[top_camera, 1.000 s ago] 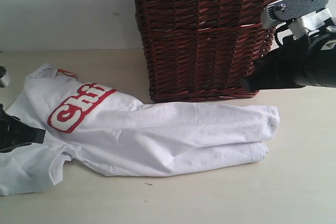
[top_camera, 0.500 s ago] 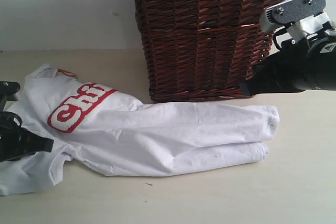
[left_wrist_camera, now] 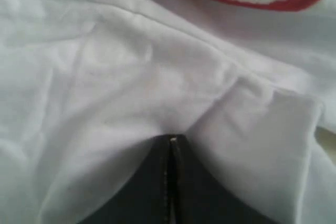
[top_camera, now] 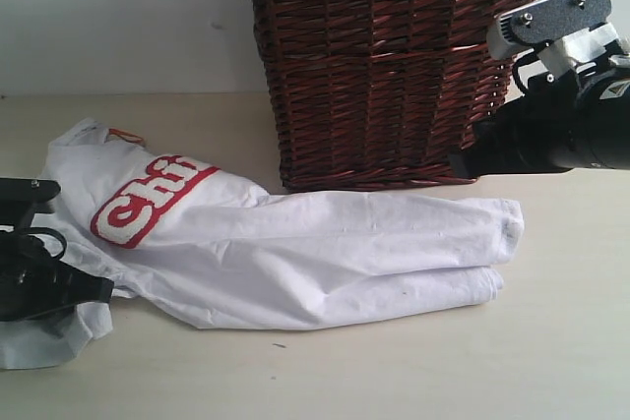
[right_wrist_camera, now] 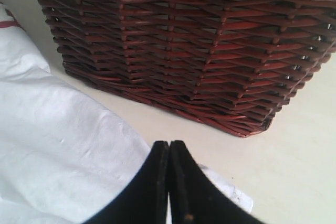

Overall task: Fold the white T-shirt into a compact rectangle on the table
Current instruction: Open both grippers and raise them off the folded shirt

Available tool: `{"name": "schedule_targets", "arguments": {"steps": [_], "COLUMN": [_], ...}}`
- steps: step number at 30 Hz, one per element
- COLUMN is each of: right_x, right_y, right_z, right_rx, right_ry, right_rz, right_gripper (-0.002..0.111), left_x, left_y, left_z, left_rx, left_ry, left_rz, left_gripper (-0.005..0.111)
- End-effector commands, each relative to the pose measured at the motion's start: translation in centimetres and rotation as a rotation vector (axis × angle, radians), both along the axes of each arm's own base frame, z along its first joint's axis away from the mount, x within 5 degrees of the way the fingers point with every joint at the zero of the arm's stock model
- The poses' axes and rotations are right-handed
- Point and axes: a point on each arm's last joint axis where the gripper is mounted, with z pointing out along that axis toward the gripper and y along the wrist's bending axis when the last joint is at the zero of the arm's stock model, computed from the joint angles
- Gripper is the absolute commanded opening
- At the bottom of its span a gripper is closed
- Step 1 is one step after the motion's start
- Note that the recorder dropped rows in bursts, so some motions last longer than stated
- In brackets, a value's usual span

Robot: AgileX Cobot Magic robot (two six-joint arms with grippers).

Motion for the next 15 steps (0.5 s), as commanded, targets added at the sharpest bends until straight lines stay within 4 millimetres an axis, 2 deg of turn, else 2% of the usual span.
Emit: {"name": "schedule_targets", "arguments": {"steps": [1, 15], "right_x": [0.0, -0.2], "right_y": [0.0, 0.0], "right_z": [0.3, 0.5], "right_rx": [0.006, 0.009], "right_ry": [-0.015, -0.008], "right_rz": [-0.008, 0.002], "right_gripper": [0.000, 0.000], "left_x": [-1.5, -3.8], "left_y": [-0.2, -0.3], "left_z": [-1.8, -2.4], "left_rx": [-0.015, -0.036], "left_ry": [0.160, 0.321], "left_rz": [-0.023, -0.063], "left_gripper": [0.000, 0.000]}}
